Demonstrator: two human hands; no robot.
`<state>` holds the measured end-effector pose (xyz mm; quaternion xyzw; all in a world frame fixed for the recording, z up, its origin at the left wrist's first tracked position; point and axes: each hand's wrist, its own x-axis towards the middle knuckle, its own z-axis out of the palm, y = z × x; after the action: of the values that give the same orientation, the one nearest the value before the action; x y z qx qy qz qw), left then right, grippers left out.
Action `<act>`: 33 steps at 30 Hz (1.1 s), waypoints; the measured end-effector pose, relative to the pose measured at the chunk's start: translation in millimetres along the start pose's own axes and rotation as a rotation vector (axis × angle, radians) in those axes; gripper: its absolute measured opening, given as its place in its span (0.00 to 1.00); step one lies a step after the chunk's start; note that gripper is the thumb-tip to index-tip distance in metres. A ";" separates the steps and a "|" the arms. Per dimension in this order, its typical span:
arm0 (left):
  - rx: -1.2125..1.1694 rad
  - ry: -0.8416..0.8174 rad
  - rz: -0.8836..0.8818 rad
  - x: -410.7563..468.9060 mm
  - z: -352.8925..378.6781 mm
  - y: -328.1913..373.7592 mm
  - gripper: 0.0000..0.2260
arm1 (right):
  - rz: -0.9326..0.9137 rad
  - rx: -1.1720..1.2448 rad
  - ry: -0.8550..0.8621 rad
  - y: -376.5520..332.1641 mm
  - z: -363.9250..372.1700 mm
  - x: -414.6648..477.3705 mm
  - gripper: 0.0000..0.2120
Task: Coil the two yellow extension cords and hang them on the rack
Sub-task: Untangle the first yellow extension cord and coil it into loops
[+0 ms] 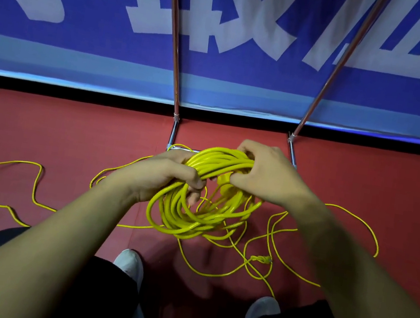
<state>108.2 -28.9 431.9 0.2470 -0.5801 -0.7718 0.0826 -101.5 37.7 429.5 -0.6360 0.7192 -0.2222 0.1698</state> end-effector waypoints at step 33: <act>0.211 0.535 0.280 10.1 9.2 3.9 0.13 | 0.077 0.146 0.126 22.0 -18.3 -2.6 0.21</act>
<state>94.5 -26.4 434.5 0.3659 -0.6429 -0.5964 0.3116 -129.3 44.2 433.0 -0.5786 0.7342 -0.3070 0.1786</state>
